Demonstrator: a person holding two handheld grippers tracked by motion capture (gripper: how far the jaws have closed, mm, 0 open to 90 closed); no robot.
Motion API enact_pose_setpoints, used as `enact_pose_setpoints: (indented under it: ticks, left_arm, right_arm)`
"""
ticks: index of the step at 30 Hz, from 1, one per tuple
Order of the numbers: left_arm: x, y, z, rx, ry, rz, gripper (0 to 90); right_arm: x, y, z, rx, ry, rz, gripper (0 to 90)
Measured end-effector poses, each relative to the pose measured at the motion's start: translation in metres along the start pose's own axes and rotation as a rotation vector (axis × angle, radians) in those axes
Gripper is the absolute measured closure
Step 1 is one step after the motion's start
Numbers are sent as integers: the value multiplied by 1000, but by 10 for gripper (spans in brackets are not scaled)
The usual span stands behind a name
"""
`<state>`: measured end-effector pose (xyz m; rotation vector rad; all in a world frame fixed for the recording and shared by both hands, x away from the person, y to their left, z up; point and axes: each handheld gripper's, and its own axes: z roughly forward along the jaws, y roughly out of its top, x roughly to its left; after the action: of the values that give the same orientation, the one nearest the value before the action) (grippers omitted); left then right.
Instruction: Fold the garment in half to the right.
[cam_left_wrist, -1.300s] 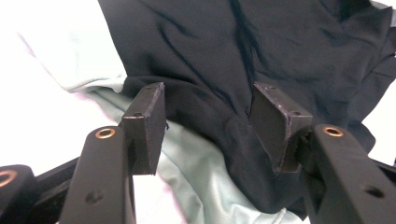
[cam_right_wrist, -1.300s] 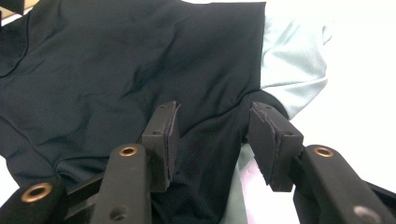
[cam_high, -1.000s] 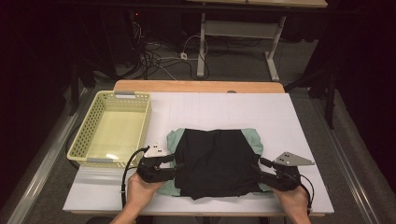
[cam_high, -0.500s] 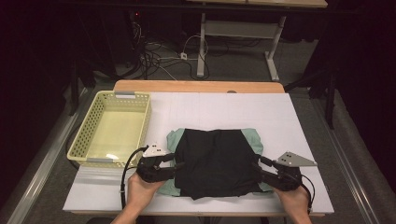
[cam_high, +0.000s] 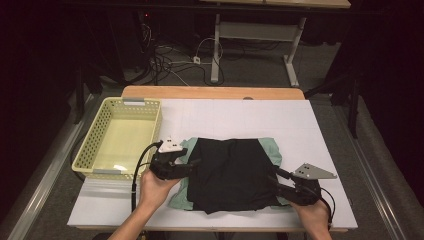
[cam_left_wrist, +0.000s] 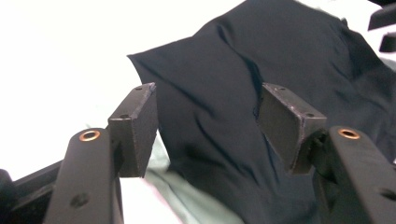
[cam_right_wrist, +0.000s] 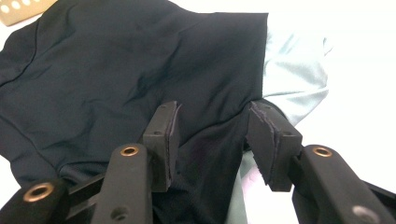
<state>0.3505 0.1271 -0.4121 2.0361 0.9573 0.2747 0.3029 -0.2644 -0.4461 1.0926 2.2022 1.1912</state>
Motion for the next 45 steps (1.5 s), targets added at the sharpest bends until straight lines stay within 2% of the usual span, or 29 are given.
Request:
enact_pose_setpoints:
  ticks: [1,2,3,5,9,13,16,18,22,25,27,32,37,45]
  left_arm:
    - [3,4,2,3,-6,-18,362]
    - [3,4,2,3,-6,-18,348]
    - [7,13,7,13,-3,-36,346]
    - [11,21,12,35,19,-29,340]
    - [21,34,23,59,46,-52,322]
    - [29,43,38,116,104,-54,320]
    - [35,45,46,132,109,-74,317]
    - [42,46,56,163,120,-94,313]
    - [53,42,67,196,87,-151,298]
    - [56,41,72,218,82,-167,298]
    - [58,40,75,224,80,-177,302]
    - [64,37,83,234,43,-238,318]
    - [68,33,86,235,32,-273,318]
    - [69,28,85,241,19,-267,336]
  right_arm:
    - [1,0,-1,-4,-3,-2,543]
    - [1,0,-1,-7,-4,-3,541]
    - [1,0,-1,-9,-5,-4,538]
    - [0,0,-1,-8,-1,-1,535]
    - [1,0,0,-2,-6,-7,535]
    - [3,1,0,-5,-8,-11,534]
    - [3,1,1,0,-8,-17,532]
    - [4,1,2,4,-9,-22,530]
    - [3,1,3,3,-7,-22,522]
    - [4,1,3,4,-8,-25,516]
    - [4,1,3,5,-6,-28,514]
    - [4,1,3,7,-4,-24,513]
    - [3,0,1,7,-6,-20,513]
    - [6,2,3,16,9,-21,515]
